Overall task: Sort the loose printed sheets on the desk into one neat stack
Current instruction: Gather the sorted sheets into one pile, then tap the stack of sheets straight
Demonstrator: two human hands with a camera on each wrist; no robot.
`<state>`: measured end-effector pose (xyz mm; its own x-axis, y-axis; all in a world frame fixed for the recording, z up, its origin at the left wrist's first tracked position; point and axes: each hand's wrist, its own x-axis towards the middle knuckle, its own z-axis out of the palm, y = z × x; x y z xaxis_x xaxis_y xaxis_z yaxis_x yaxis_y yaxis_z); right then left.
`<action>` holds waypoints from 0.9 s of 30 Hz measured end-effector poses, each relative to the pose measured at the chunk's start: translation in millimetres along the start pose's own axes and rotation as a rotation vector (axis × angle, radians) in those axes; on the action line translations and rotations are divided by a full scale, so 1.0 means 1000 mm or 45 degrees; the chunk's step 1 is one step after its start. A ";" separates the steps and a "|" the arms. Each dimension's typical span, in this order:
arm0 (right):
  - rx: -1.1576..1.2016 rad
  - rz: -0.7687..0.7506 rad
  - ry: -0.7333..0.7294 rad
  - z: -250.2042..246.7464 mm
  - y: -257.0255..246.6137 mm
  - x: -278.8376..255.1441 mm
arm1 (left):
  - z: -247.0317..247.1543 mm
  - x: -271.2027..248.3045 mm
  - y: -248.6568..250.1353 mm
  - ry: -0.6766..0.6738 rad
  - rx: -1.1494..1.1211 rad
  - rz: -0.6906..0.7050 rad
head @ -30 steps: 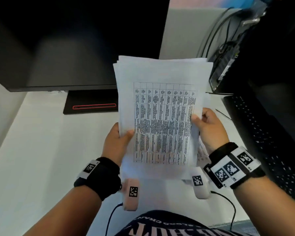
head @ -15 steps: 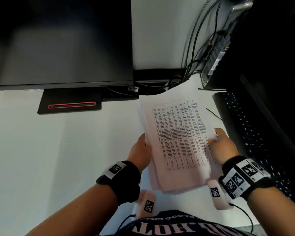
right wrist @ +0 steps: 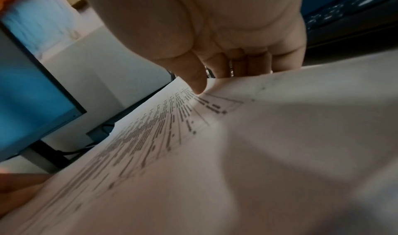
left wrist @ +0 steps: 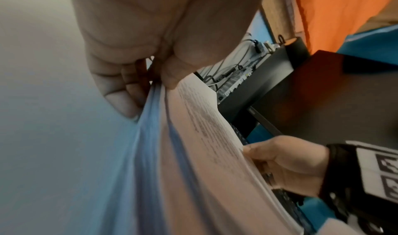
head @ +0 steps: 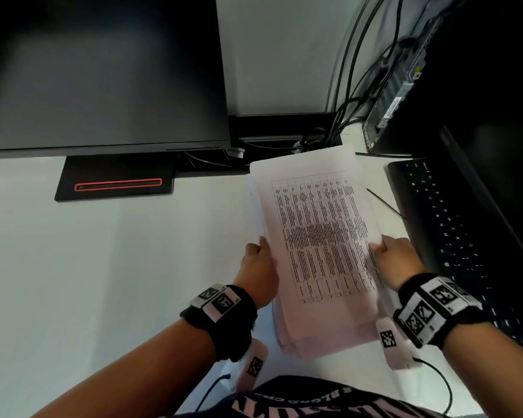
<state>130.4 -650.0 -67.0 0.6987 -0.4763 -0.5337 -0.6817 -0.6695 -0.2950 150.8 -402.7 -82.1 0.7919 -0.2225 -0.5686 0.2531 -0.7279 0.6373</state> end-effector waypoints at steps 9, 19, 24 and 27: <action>0.394 0.020 -0.292 0.000 0.007 -0.002 | -0.009 0.014 -0.003 0.002 -0.393 -0.274; 0.797 -0.305 -0.287 0.002 -0.006 -0.040 | -0.047 -0.014 -0.024 -0.045 -0.563 -0.049; 0.879 -0.481 -0.095 -0.003 -0.052 -0.073 | -0.095 -0.053 -0.011 0.209 -0.611 0.132; 0.927 -0.610 0.156 0.000 -0.094 -0.099 | -0.113 -0.072 0.000 0.491 -0.694 0.342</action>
<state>124.8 -539.8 13.6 0.9350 -0.3230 -0.1466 -0.2490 -0.3032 -0.9198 156.6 -313.6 17.9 0.9802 -0.0299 -0.1956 0.1837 -0.2308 0.9555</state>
